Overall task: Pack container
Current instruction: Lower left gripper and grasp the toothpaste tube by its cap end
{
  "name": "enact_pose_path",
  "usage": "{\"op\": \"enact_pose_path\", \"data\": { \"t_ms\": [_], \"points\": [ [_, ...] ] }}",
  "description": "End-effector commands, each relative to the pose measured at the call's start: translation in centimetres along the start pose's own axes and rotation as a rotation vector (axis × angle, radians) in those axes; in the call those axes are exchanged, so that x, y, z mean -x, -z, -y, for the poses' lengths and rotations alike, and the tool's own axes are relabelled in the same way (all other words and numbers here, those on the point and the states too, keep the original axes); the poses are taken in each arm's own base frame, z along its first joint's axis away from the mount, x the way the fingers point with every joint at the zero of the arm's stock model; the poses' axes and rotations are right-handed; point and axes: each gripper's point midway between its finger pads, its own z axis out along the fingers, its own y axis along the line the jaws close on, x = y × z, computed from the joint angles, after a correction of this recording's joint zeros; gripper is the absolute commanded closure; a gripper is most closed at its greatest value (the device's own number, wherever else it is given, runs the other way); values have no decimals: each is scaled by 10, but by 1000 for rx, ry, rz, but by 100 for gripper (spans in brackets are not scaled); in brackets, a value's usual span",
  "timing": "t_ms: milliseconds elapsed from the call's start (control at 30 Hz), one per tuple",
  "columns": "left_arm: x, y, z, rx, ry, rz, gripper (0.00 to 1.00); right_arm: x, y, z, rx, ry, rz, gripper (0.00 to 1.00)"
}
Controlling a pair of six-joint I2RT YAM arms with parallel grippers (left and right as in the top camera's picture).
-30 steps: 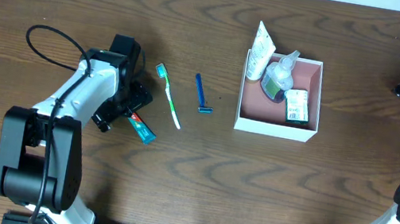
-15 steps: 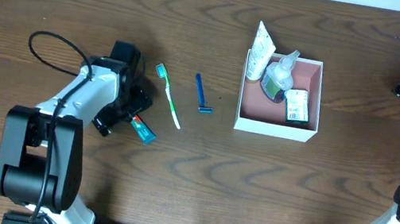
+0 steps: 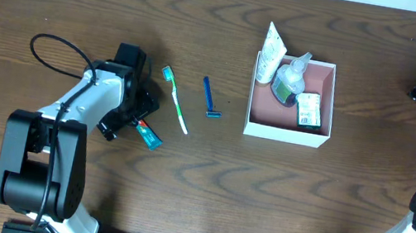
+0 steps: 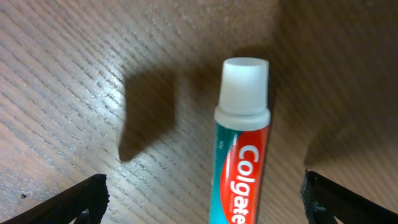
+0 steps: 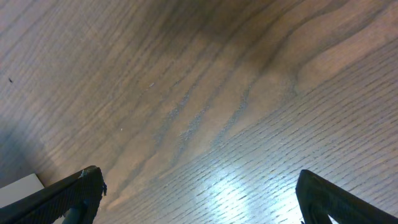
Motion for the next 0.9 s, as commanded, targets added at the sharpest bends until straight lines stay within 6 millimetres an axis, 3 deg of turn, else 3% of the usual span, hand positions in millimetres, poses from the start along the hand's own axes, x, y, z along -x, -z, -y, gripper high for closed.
{"op": "enact_pose_path", "data": {
  "t_ms": [0, 533, 600, 767, 867],
  "points": [
    [-4, -6, -6, 25, 1, -14, 0, 3, 9, -1, 2, -10, 21, 1],
    [-10, -17, -11, 27, 5, -19, 0, 3, 9, -1, 2, -10, 21, 1],
    [-10, -17, -11, 26, 5, -19, 7, 3, 9, -1, 2, -10, 21, 1],
    [-9, -17, -11, 24, 5, -17, 39, 3, 9, -1, 2, -10, 21, 1],
    [-9, -17, -11, 24, 5, -17, 47, 3, 9, -1, 2, -10, 21, 1]
  ]
}}
